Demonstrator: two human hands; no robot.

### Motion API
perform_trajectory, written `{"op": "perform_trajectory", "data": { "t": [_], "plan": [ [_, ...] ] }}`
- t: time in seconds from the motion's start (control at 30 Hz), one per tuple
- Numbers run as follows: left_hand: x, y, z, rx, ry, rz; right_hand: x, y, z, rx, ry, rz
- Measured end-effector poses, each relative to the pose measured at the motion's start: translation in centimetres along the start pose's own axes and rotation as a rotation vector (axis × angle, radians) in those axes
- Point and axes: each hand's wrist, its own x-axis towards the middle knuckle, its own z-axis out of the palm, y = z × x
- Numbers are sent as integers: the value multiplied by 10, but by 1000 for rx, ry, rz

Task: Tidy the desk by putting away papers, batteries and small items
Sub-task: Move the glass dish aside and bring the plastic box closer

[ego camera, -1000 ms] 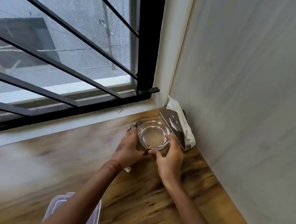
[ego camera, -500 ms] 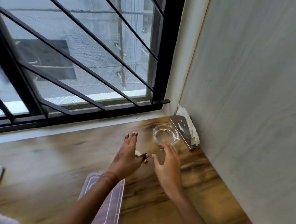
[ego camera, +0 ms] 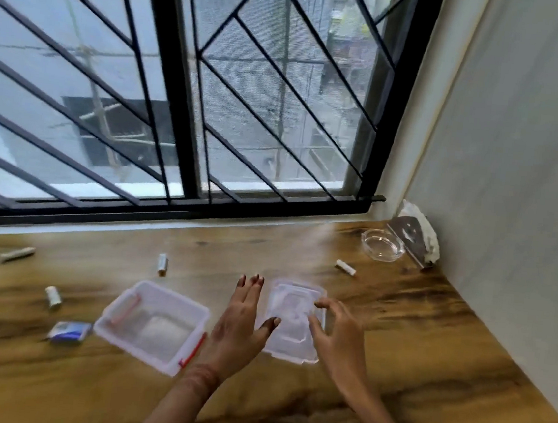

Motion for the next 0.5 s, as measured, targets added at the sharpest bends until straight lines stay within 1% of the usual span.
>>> {"op": "perform_trajectory", "data": {
  "t": [0.1,0.2,0.27,0.4,0.5],
  "plan": [
    [-40,-24,-16,41,42,-33,-34,-18,18,22,-49,7],
    [-70,-51,-30,93,160,-51,-62,-34,37,52,-125,13],
    [-83,-71,-44,57,165,-167,-76,-46,53,75,-190,35],
    [-90,-111,-69,20,195,-315,-93,-70,85,137,-288,134],
    [-86,-129,-90,-43,234,-430,-97,-89,103,195,-334,160]
  ]
}}
